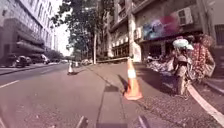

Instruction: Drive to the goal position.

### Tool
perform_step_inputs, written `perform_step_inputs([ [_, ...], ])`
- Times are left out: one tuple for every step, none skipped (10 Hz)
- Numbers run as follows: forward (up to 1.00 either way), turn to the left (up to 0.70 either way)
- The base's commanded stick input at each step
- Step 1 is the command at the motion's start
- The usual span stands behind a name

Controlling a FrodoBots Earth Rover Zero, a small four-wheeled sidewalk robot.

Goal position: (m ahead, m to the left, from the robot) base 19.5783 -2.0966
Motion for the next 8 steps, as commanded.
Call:
perform_step_inputs([
  [0.00, -0.70],
  [0.00, -0.70],
  [0.18, -0.56],
  [0.70, -0.14],
  [0.70, -0.14],
  [0.70, -0.14],
  [0.70, -0.14],
  [0.70, -0.14],
])
